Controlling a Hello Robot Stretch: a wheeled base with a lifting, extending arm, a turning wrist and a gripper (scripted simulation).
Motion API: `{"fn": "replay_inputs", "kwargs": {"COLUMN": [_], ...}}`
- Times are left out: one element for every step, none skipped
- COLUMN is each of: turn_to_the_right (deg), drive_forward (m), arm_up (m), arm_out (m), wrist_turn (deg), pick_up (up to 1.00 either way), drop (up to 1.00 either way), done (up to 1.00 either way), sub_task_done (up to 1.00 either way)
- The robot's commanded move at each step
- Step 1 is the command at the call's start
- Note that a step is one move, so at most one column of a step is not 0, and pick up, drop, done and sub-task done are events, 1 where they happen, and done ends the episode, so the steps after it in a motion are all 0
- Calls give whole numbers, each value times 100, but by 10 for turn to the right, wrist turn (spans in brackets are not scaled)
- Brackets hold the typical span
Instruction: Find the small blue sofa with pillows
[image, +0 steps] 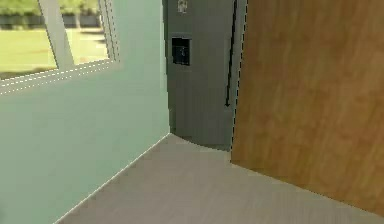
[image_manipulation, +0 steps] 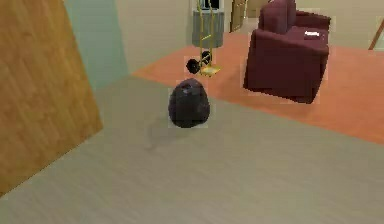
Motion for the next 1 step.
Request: {"fn": "replay_inputs", "kwargs": {"turn_to_the_right": [450], "drive_forward": [0], "arm_up": [0], "arm_out": [0], "wrist_turn": [0], "pick_up": [0], "drop": [0], "done": [0], "sub_task_done": [0]}}
